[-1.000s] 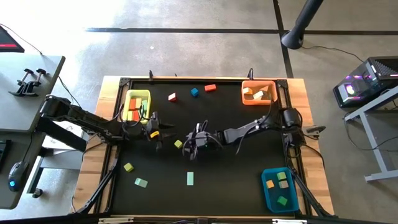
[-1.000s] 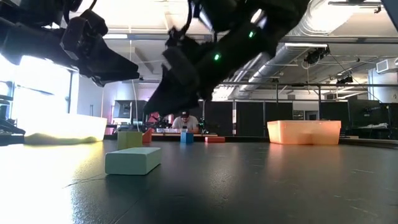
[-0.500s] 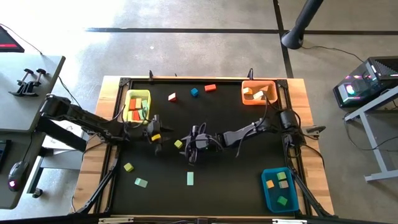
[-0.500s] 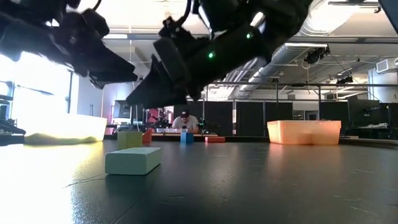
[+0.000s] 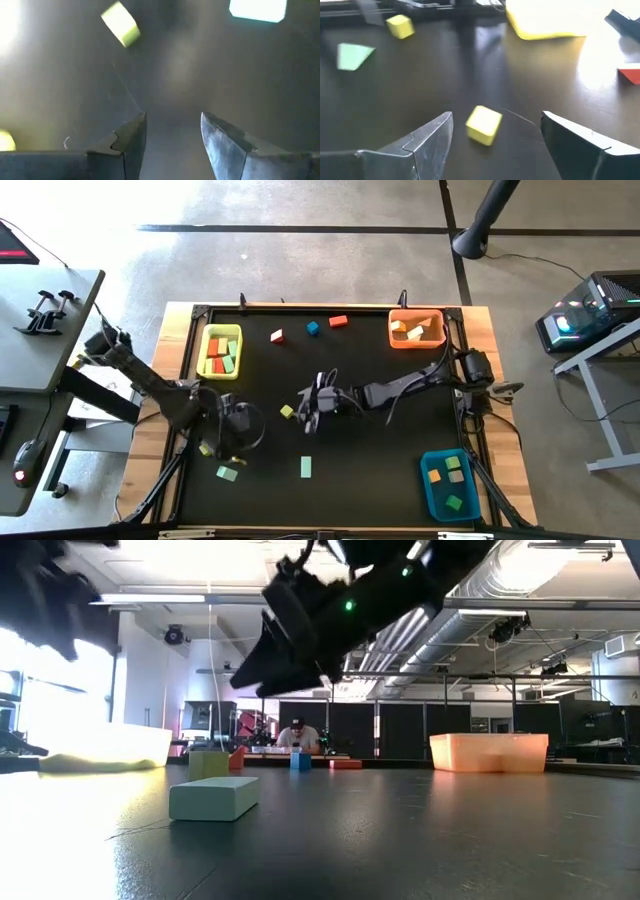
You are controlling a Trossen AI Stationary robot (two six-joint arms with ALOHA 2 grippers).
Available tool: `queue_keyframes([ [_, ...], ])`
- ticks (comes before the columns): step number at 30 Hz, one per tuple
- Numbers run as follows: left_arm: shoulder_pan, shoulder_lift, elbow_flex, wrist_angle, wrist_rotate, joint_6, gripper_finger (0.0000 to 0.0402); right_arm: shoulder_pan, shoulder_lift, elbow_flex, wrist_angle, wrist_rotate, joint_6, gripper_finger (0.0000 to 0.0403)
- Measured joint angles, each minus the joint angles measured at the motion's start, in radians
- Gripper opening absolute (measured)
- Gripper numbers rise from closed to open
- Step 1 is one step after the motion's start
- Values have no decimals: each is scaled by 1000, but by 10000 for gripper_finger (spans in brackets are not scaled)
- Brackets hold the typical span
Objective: Sort blocks by size
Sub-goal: Put the light blue triangular block into the orange bin
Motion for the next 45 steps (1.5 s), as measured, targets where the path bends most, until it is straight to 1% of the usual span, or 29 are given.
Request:
queue_keyframes([
  [2,-57,54,72,-97,72,-84,172,-10,0,-6,-4,-24,1,295],
  [4,-112,103,118,-143,157,-132,172,-7,0,-15,-1,-41,-4,295],
  [7,-186,158,140,-129,282,-209,172,-3,0,-24,20,-45,-6,295],
  [9,-228,193,139,-100,319,-267,172,-1,0,-31,52,-41,-25,295],
  [11,-260,222,139,-94,323,-273,172,1,0,-33,84,-39,-50,295],
  [13,-284,252,139,-84,320,-228,172,8,0,-34,120,-49,-67,295],
  [16,-298,296,127,-83,305,-164,172,14,0,-34,147,-100,-96,295],
  [20,-289,353,82,-30,304,-146,177,20,0,-34,160,-145,-123,295],
  [23,-281,393,64,17,316,-99,191,22,0,-34,159,-148,-134,295],
  [28,-259,447,62,24,319,-30,221,22,0,-34,156,-150,-133,295],
  [33,-240,474,67,43,321,56,223,22,0,-34,152,-150,-129,295],
  [36,-231,474,65,67,308,96,216,22,0,-34,152,-150,-128,295],
  [39,-222,472,65,76,315,107,197,22,0,-34,141,-150,-119,295],
  [42,-217,472,64,85,321,107,164,27,-3,-34,91,-149,-98,295],
  [45,-213,472,64,89,320,107,122,44,-33,-35,13,-145,-85,295],
])
